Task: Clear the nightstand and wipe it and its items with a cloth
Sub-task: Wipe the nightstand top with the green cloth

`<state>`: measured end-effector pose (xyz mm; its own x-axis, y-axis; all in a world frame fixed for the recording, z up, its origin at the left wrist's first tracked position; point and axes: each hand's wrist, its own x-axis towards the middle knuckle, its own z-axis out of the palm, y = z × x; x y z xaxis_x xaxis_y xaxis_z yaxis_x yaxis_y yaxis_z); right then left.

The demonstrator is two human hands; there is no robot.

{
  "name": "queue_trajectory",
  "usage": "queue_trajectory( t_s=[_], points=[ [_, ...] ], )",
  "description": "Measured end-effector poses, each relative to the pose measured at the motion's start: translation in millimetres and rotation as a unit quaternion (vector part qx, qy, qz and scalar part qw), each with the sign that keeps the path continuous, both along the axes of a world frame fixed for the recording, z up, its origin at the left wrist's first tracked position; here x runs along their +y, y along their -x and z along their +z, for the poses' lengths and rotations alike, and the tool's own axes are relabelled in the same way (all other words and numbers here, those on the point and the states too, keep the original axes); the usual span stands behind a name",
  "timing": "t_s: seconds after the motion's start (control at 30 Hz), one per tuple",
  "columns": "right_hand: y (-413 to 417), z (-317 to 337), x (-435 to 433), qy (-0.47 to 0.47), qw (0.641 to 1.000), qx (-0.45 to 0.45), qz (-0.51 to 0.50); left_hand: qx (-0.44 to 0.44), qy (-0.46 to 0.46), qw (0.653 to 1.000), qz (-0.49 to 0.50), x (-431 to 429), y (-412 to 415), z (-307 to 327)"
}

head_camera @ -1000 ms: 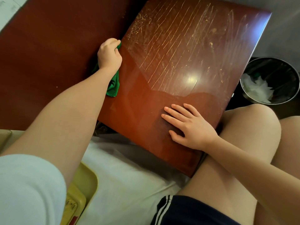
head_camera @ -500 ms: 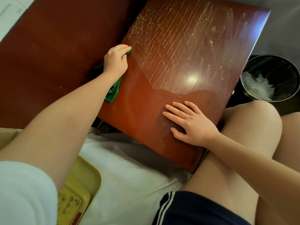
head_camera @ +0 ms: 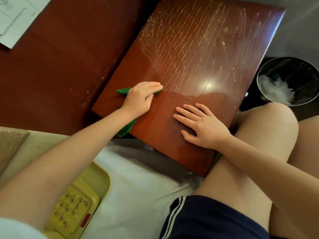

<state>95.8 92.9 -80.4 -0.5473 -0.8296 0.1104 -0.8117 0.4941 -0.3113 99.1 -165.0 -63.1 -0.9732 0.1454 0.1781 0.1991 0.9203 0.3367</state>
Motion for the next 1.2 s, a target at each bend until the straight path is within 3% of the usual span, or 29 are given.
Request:
queue_trajectory(
  t_s=[0.17, 0.37, 0.83, 1.2],
  points=[
    [0, 2, 1, -0.008, 1.000, 0.002, 0.000, -0.002, -0.021, 0.998, -0.052, 22, -36, -6],
    [-1, 2, 0, -0.008, 1.000, -0.004, -0.001, 0.003, -0.033, 0.998, -0.053, 13, -23, -5],
    [0, -1, 0, 0.016, 1.000, 0.003, -0.003, 0.004, -0.006, 0.986, 0.168, -40, 62, 1],
    [2, 0, 1, 0.006, 1.000, 0.006, 0.007, 0.011, -0.035, 0.937, 0.349, -54, 120, 5]
  ],
)
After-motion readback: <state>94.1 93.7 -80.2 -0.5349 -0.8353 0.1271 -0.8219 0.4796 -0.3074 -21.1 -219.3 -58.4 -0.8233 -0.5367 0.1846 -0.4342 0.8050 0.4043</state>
